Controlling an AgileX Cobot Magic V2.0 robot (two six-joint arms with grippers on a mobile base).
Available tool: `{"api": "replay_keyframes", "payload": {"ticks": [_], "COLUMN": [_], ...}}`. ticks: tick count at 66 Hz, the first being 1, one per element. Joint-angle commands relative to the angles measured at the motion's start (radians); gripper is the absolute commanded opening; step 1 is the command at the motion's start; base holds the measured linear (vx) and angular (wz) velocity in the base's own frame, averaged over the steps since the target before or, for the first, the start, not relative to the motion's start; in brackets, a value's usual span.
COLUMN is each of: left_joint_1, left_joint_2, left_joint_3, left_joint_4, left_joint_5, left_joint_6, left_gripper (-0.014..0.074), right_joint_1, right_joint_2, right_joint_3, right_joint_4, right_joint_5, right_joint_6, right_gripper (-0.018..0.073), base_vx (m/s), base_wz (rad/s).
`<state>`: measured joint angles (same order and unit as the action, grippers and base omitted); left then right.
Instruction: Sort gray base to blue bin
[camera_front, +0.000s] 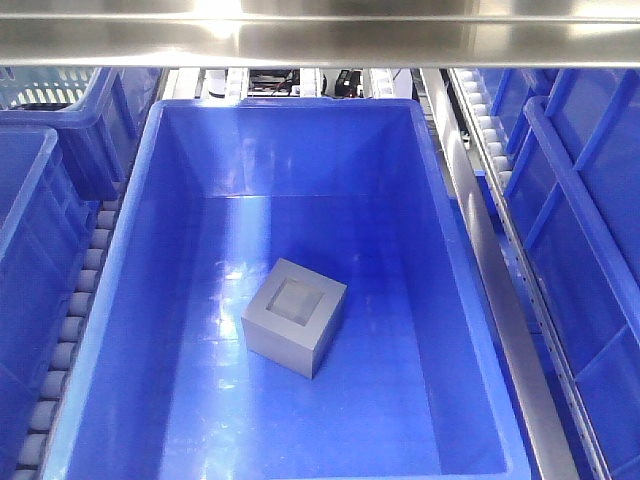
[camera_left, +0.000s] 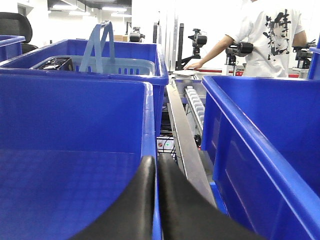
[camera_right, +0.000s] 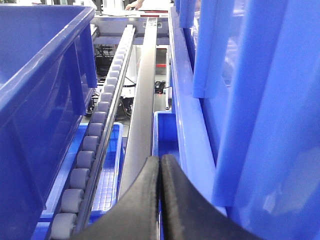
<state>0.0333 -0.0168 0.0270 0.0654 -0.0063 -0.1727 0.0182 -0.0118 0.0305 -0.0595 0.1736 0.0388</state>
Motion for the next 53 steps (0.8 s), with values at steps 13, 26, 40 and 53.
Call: {"api": "replay_keyframes", "payload": {"ticks": [13,26,40,53], "left_joint_1": [-0.010,-0.010,-0.010,-0.010], "left_joint_2": [-0.009,-0.009,-0.009,-0.009], "left_joint_3": [0.029,0.029,0.029,0.029], "left_joint_4": [-0.008,-0.008,-0.008,-0.008], "left_joint_5": [-0.070,-0.070,-0.070,-0.070], "left_joint_6": [-0.011,-0.011,-0.011,-0.011], "left_gripper": [-0.0006,-0.0006,-0.0006,-0.0006], "right_joint_1": [-0.005,-0.005,-0.005,-0.005], "right_joint_2": [-0.012,-0.012,-0.012,-0.012], "right_joint_3": [0.014,0.014,0.014,0.014], "right_joint_4": [-0.006,-0.006,-0.006,-0.006], "right_joint_5": [-0.074,-0.074,-0.074,-0.074], "right_joint_6": [-0.005,-0.005,-0.005,-0.005], "right_gripper": [-0.0009,-0.0009,-0.0009,-0.0009], "base_vx": [0.00,0.00,0.00,0.00], "base_wz": [0.00,0.00,0.00,0.00]}}
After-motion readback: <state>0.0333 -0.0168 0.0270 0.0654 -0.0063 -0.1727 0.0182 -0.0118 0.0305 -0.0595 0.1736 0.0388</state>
